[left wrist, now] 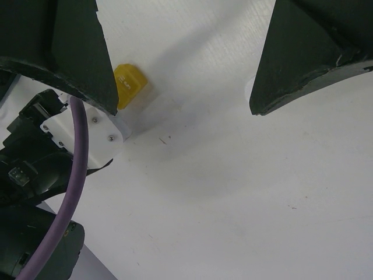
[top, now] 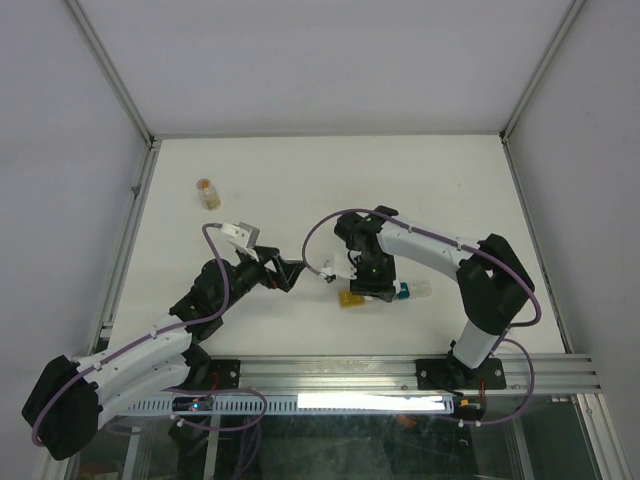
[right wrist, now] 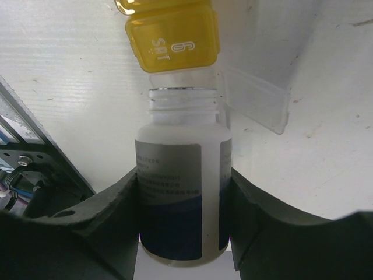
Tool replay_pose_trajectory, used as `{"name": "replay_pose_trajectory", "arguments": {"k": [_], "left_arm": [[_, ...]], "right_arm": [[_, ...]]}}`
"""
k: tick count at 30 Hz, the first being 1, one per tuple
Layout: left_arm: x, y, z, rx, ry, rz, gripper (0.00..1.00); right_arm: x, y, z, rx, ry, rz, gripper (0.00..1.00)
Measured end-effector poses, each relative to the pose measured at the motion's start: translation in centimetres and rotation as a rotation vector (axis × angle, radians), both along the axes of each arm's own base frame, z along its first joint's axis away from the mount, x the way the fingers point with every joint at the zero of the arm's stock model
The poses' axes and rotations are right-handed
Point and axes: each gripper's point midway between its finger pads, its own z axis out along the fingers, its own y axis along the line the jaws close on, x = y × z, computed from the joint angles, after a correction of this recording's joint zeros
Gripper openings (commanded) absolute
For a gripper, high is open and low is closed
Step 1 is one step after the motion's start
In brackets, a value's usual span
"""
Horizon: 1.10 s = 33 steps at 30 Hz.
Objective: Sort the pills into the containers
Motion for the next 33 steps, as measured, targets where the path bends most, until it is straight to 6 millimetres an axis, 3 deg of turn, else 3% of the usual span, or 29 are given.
{"name": "replay_pose_trajectory", "arguments": {"k": [15, 33], "left_arm": [[-0.2, 0.9, 0.8, -0.019, -0.032, 0.03, 0.99], [-0.1, 1.4, 0.4, -0.009, -0.024, 0.055, 0.99]], "right_arm": [[-0.1, 0.1, 0.2, -0.056, 0.002, 0.007, 0.0], [-0.2, -0.1, 0.1, -0.097, 0.01, 0.011, 0.0]]}}
